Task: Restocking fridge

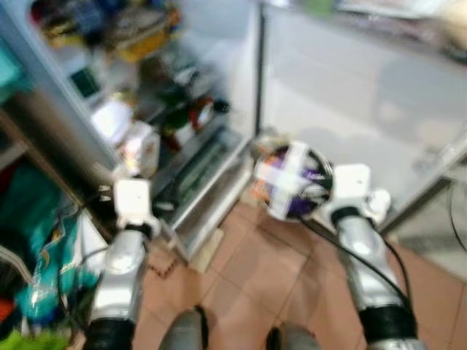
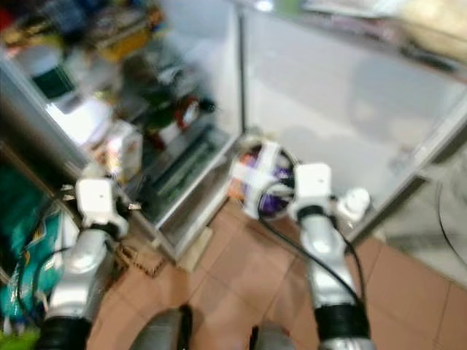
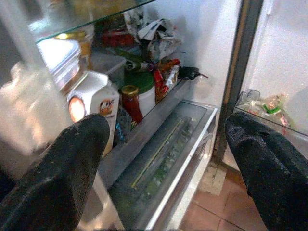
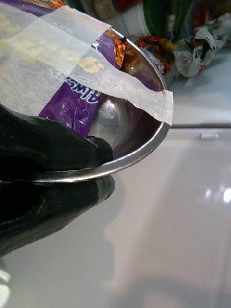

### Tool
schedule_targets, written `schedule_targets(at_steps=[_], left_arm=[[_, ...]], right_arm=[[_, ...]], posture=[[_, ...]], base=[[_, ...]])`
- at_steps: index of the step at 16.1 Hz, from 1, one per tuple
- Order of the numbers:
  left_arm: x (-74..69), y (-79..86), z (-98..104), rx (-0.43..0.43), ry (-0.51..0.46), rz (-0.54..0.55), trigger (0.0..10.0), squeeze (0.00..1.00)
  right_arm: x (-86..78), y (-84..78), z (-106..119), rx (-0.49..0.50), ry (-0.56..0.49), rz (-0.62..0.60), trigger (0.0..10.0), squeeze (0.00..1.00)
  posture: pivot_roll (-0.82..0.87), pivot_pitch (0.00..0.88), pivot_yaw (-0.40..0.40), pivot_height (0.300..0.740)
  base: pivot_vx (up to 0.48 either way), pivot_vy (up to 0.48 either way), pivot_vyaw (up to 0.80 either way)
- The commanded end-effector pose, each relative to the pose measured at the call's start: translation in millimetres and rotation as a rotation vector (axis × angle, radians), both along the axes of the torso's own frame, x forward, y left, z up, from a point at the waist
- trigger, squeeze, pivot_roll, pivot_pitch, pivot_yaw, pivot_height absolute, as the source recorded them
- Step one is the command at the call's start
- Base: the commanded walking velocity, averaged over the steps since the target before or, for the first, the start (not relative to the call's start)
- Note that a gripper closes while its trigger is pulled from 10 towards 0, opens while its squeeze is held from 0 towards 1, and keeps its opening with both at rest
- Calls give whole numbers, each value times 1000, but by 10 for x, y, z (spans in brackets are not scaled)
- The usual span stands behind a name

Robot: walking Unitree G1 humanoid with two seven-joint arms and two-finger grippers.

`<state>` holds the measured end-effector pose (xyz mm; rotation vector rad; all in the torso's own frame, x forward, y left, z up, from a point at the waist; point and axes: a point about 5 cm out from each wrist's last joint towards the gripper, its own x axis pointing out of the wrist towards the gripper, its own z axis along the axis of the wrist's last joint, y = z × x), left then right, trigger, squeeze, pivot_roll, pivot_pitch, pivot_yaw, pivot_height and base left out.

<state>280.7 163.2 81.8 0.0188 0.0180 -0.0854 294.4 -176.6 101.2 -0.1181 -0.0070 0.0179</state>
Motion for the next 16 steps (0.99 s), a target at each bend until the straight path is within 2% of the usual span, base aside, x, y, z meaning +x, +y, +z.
schedule_targets(at_steps=[1, 7, 16], left_arm=[[-31, 125, -11, 26, 6, 48, 10000, 0], [-82, 66, -16, 20, 5, 61, 10000, 0], [-80, 33, -24, 20, 6, 80, 10000, 0]], right_arm=[[25, 108, 64, 26, -32, 43, 10000, 0], [30, 140, 61, 37, -35, 66, 10000, 0], [56, 140, 77, 44, -33, 71, 10000, 0]], posture=[[32, 99, 3, 740], [43, 106, 0, 740], [36, 103, -9, 740]], base=[[0, 0, 738], [0, 0, 580], [0, -279, 0]])
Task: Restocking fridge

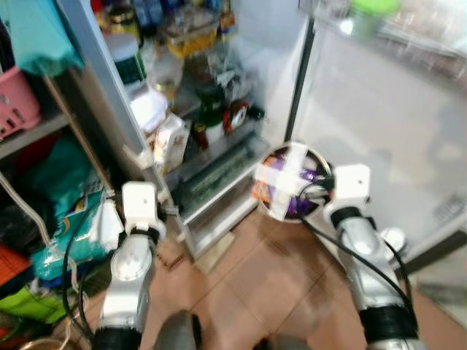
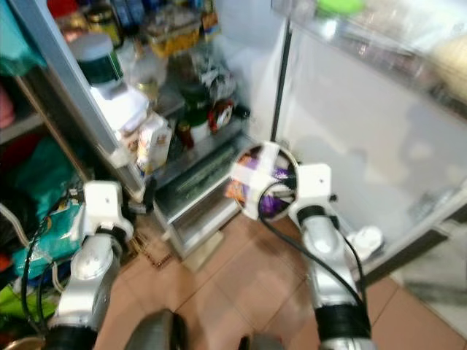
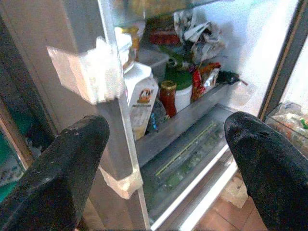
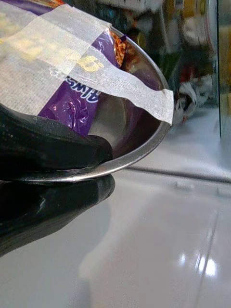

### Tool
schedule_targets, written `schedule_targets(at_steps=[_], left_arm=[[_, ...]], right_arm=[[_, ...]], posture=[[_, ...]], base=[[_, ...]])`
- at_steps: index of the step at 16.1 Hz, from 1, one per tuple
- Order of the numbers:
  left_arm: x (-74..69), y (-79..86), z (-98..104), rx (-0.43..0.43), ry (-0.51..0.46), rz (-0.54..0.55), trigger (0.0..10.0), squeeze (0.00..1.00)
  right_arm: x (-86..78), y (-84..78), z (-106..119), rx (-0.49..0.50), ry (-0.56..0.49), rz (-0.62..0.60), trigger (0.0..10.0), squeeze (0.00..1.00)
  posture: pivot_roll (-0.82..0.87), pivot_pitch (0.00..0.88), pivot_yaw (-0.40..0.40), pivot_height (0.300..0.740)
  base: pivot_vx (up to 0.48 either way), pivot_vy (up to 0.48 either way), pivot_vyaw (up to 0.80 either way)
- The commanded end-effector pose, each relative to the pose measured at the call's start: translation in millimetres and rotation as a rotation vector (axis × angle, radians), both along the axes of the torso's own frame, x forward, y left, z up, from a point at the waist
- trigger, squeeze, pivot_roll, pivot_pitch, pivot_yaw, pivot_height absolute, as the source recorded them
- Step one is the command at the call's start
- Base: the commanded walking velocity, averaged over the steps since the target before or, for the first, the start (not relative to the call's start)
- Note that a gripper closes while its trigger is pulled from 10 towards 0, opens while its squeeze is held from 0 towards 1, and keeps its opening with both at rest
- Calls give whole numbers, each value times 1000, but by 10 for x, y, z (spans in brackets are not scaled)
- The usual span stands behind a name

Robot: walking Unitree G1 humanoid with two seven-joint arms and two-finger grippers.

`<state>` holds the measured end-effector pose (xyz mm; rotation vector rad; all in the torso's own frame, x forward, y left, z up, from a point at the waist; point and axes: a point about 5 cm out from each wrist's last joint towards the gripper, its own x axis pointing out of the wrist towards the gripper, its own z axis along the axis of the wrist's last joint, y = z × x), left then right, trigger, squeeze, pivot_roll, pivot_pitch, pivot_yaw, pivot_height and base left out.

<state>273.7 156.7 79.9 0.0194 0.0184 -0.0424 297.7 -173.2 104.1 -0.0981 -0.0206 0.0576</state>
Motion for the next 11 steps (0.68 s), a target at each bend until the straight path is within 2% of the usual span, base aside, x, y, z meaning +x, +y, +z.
schedule_targets(at_steps=[1, 2, 7, 11], left_arm=[[-10, 100, -6, 19, 7, 41, 10000, 0], [-10, 101, -6, 19, 7, 43, 10000, 0], [5, 98, -11, 17, 7, 62, 10000, 0], [8, 127, -22, 19, 15, 89, 10000, 0]], right_arm=[[22, 109, 46, 27, -21, 32, 10000, 0], [21, 112, 45, 30, -20, 34, 10000, 0], [-3, 116, 46, 16, -25, 60, 10000, 0], [18, 105, 68, 24, -34, 55, 10000, 0]], posture=[[34, 102, -9, 740], [33, 103, -9, 740], [24, 103, -8, 740], [27, 102, -10, 740]], base=[[0, -349, 0], [0, -356, 0], [0, 0, 0], [0, 0, 717]])
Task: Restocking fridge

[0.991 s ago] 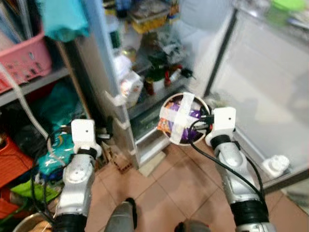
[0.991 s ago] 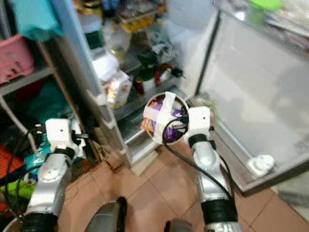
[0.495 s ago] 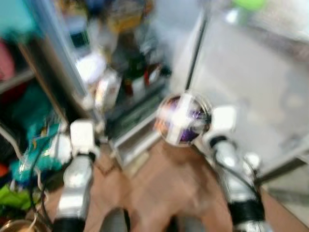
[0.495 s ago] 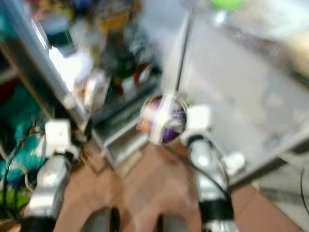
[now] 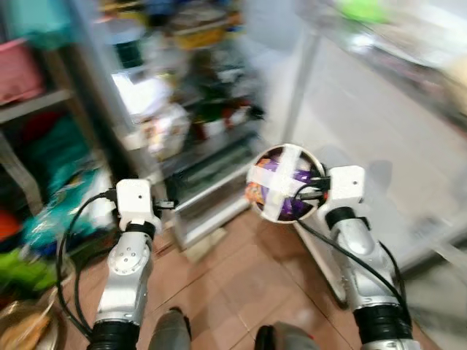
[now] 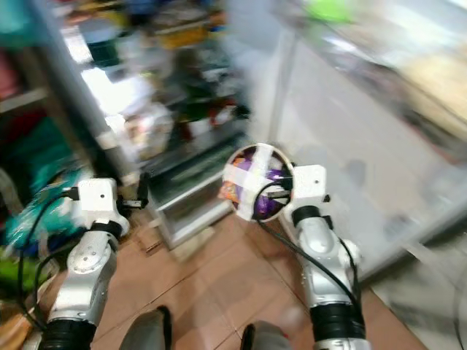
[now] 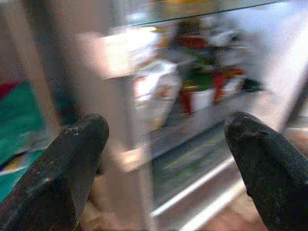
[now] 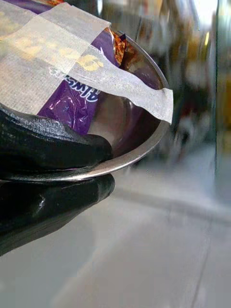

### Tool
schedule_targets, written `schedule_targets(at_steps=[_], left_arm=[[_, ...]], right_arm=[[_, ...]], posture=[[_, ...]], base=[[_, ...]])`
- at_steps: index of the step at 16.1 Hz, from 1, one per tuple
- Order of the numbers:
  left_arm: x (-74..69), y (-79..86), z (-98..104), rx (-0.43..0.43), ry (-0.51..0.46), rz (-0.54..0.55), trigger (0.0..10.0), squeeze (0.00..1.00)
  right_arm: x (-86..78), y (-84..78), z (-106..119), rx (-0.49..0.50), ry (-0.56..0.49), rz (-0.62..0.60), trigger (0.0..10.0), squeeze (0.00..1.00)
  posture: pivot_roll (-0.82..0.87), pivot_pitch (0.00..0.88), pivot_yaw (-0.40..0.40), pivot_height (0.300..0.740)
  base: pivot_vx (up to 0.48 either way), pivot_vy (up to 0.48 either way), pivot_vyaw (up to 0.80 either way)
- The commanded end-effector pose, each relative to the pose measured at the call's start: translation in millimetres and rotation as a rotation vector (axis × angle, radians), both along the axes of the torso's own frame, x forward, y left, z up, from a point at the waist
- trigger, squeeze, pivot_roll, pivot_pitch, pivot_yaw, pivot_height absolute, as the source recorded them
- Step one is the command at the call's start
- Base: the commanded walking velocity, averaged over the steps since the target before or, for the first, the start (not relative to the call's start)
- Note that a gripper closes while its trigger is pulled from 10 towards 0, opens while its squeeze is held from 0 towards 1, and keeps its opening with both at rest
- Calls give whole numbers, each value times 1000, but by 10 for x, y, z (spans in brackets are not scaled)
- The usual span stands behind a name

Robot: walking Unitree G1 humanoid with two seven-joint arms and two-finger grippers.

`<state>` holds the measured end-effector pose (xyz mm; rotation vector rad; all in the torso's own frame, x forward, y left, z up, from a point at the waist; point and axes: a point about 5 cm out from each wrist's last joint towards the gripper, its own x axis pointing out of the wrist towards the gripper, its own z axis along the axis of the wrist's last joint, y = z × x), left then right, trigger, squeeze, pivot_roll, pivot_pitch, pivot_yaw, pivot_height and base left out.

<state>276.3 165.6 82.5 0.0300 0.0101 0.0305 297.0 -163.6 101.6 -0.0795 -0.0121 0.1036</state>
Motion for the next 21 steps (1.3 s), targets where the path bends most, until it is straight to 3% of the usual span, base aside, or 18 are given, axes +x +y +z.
schedule_targets(at_steps=[1, 4, 6, 11, 15, 21], left_arm=[[-17, 42, -50, 8, 26, 17, 10000, 0], [-23, 40, -41, 8, 18, 6, 10000, 0], [-23, 38, -44, 8, 19, 6, 10000, 0], [-18, 33, -51, 7, 21, 5, 10000, 0], [-17, 32, -54, 5, 22, 4, 10000, 0], [-18, 43, -48, 0, 19, 22, 10000, 0]], right_arm=[[45, -21, 100, -10, -48, -17, 10000, 0], [109, -133, 114, -2, -39, -78, 10000, 0], [113, -129, 132, -25, -53, -59, 10000, 0], [94, -93, 112, -13, -48, -53, 10000, 0], [87, -79, 103, 7, -45, -38, 10000, 0], [82, -87, 91, 11, -40, -37, 10000, 0]], posture=[[27, 102, -10, 740], [27, 101, -10, 740], [26, 102, -9, 740], [21, 104, -8, 740], [20, 105, -8, 740], [21, 107, -8, 740]], base=[[0, 0, 463], [0, 0, 0], [0, 0, 0], [0, -276, 794], [0, -306, 0], [0, 0, 0]])
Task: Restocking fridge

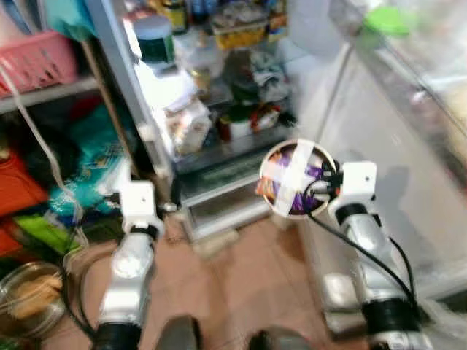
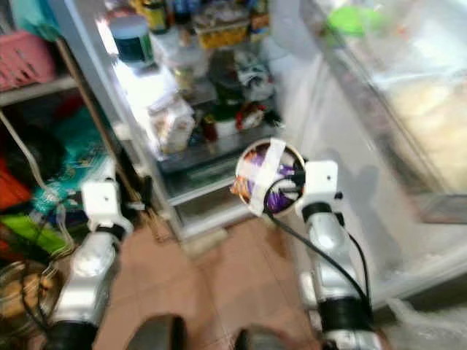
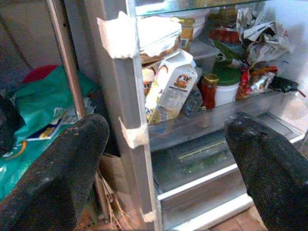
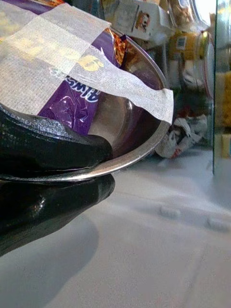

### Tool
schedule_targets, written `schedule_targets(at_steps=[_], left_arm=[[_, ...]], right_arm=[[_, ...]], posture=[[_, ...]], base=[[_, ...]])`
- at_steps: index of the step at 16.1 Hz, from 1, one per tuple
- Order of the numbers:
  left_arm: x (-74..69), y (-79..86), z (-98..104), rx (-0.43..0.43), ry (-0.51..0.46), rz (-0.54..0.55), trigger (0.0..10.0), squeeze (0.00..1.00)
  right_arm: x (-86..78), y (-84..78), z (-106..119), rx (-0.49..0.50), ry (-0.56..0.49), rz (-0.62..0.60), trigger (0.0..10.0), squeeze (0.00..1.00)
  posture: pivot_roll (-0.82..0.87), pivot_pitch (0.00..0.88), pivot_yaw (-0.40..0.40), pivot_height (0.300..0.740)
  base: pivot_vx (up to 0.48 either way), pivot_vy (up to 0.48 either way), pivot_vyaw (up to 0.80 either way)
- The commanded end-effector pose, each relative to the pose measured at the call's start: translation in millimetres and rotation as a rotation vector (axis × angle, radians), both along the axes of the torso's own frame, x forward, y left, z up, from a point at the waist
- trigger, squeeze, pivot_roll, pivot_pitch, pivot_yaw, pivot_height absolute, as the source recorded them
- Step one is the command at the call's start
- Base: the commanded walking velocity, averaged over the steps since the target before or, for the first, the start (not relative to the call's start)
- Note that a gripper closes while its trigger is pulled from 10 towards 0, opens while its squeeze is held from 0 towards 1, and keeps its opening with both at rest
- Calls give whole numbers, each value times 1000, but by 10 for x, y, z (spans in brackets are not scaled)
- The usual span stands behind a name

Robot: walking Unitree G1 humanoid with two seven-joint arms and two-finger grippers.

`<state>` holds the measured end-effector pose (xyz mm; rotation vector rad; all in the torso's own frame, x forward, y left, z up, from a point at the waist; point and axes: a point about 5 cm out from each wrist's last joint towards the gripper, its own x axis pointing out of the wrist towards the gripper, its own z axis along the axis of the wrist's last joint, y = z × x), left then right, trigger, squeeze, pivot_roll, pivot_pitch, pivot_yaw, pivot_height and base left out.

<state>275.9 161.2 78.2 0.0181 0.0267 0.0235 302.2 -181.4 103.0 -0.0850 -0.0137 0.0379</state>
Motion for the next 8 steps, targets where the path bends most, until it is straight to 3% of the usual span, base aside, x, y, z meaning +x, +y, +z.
schedule_targets(at_steps=[1, 8], left_arm=[[-15, 91, -3, 15, 4, 33, 10000, 0], [-12, 100, 1, 24, -1, 26, 10000, 0]], right_arm=[[35, 74, 83, 1, -41, 14, 10000, 0], [99, -171, 116, -90, -48, -145, 10000, 0]], posture=[[22, 107, -8, 740], [24, 107, -5, 740]], base=[[0, 0, 0], [0, 0, 0]])
